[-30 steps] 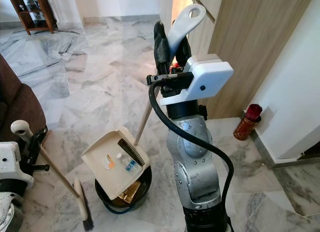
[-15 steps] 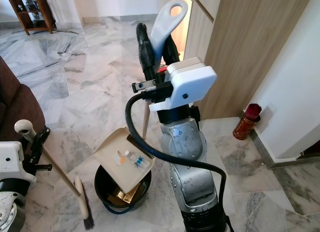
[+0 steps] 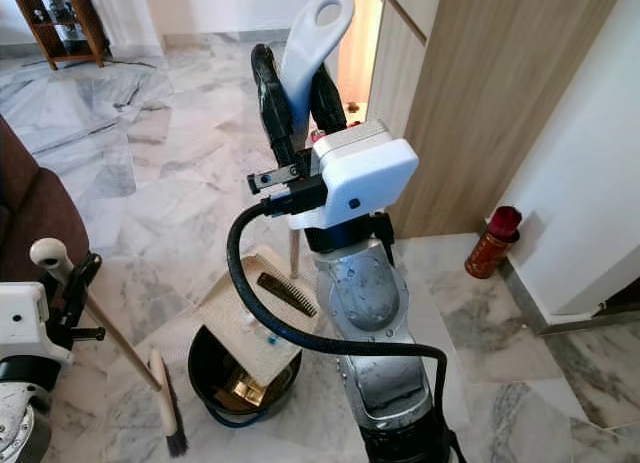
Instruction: Sweep floor
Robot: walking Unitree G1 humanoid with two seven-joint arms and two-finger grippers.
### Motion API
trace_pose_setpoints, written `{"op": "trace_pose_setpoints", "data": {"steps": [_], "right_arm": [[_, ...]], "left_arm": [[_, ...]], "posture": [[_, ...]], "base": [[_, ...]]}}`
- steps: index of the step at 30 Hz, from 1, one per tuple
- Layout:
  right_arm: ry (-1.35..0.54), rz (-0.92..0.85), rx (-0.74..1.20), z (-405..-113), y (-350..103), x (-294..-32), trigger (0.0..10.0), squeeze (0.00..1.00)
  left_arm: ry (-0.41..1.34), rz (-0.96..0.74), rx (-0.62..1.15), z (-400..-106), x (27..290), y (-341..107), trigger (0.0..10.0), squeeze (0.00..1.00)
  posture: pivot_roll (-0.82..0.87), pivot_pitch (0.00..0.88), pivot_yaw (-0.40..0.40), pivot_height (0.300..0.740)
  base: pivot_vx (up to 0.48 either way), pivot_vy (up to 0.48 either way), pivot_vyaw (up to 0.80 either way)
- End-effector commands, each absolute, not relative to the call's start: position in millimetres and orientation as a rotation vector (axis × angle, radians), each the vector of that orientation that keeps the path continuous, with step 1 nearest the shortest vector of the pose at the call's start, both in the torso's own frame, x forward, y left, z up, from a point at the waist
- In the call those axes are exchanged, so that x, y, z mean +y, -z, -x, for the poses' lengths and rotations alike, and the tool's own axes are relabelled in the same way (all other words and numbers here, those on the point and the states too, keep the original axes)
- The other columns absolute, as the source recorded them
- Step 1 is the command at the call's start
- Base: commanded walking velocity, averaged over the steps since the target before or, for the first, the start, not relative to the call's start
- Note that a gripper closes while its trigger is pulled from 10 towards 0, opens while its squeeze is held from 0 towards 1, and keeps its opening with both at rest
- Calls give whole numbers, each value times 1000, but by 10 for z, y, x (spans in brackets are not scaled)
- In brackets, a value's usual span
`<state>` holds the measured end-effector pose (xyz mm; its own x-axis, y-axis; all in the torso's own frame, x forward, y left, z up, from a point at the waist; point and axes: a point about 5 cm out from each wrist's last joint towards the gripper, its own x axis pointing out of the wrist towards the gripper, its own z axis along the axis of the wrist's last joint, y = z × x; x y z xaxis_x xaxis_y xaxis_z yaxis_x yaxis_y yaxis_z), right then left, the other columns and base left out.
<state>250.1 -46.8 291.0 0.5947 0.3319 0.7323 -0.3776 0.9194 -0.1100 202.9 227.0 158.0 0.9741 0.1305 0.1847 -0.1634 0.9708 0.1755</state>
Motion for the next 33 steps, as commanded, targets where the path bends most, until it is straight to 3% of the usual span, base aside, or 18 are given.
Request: {"op": "trace_pose_setpoints", "data": {"steps": [1, 26, 33], "right_arm": [[-415, -85, -958, -2352, -3079, -490, 10000, 0], [-377, 40, -1026, -2307, -3102, -490, 10000, 0], [-489, 46, -1045, -2220, -3101, -372, 10000, 0]], "left_arm": [[-141, -231, -209, -2027, 2271, -1640, 10000, 0], [-103, -278, -198, -2023, 2199, -1588, 10000, 0], [-96, -283, -200, -2032, 2193, -1581, 10000, 0]], "posture": [[59, 106, -12, 740], [58, 109, -24, 740], [55, 109, -25, 740]], "base": [[0, 0, 0], [0, 0, 0], [0, 0, 0]]}}
